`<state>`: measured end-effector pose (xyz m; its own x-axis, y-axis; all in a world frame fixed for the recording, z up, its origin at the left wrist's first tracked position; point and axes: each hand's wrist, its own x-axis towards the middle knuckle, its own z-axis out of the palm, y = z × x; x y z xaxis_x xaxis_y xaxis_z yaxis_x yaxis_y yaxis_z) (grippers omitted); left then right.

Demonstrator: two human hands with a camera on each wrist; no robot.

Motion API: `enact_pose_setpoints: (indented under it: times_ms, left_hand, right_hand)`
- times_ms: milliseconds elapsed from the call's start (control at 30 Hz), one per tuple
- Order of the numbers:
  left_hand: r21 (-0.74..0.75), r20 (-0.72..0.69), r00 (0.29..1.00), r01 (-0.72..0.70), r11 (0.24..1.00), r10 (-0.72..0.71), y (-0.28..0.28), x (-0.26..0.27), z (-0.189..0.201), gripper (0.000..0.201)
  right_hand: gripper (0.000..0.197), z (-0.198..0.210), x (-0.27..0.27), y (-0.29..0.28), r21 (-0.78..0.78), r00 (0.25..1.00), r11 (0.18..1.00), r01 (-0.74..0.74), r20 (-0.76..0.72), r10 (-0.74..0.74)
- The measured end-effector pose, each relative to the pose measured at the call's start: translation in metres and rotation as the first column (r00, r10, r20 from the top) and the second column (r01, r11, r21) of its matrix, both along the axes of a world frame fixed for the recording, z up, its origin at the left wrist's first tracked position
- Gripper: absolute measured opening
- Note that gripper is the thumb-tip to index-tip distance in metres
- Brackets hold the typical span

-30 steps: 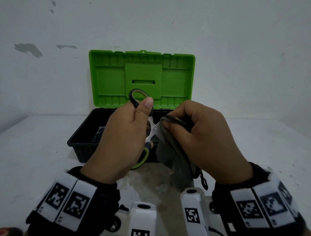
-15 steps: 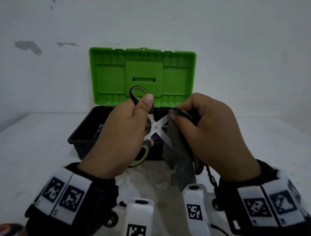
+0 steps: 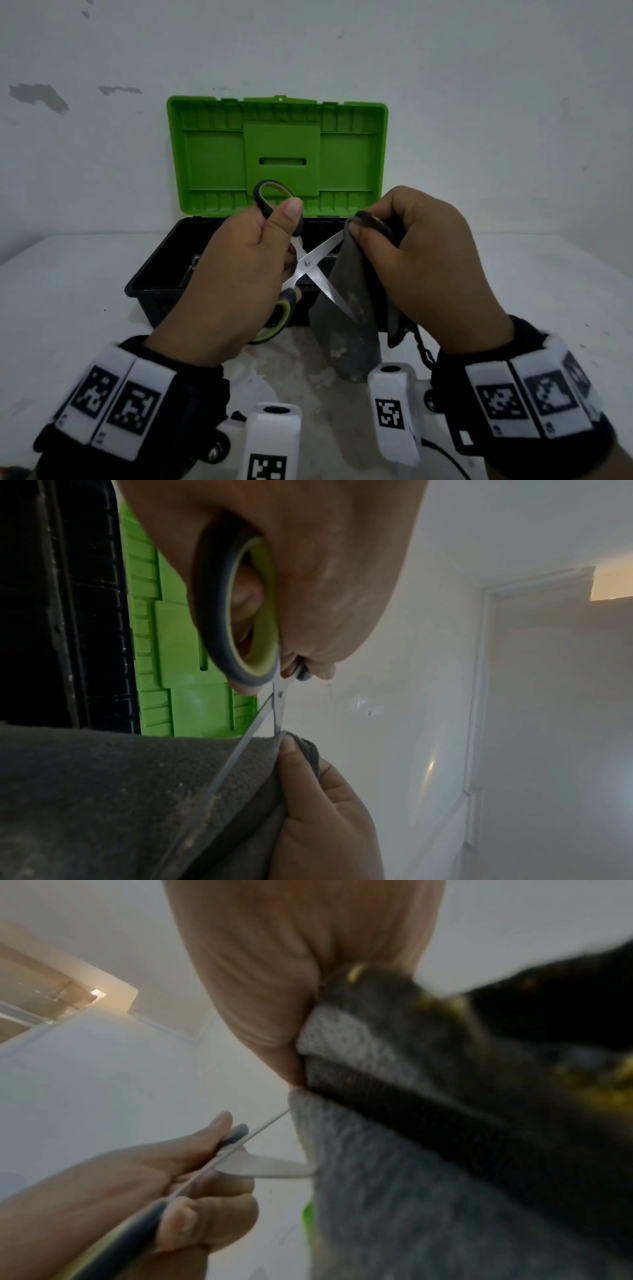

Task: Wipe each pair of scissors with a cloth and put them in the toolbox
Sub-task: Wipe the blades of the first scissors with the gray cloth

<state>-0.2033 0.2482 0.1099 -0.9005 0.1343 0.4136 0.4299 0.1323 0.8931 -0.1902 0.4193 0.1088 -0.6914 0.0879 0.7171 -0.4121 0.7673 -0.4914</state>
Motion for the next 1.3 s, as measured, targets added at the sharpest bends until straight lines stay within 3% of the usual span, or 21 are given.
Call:
enact_pose_setpoints:
  times_ms: [433,867,1000,1133,1300]
  left_hand:
    - [-0.001,-0.006,1.000,0.000,1.000,0.000,-0.003,0.000,0.003,0.055]
    - [0.035,0.049,0.999,-0.006,0.999,0.004,0.001,0.003,0.003,0.049]
    - [0.047,0.110,0.994,-0.013,0.999,0.007,-0.001,-0.001,0.001,0.048]
    - [0.079,0.181,0.983,-0.045,0.996,0.030,-0.006,-0.006,0.000,0.043]
    - [0.077,0.179,0.982,-0.071,0.994,0.056,-0.009,-0.010,-0.002,0.046]
  right_hand:
    - [0.009,0.001,0.001,-0.001,0.024,0.999,0.999,-0.038,-0.036,0.039]
    - [0.009,-0.005,-0.010,0.015,-0.043,0.997,0.998,0.046,-0.056,-0.048]
    - [0.009,-0.002,-0.012,0.033,-0.165,0.994,0.982,0.089,-0.042,-0.098]
    - [0.006,0.004,-0.008,0.038,-0.362,0.999,0.932,0.009,-0.038,-0.025]
    - [0.006,0.004,-0.008,0.034,-0.370,0.999,0.928,-0.045,-0.015,0.043]
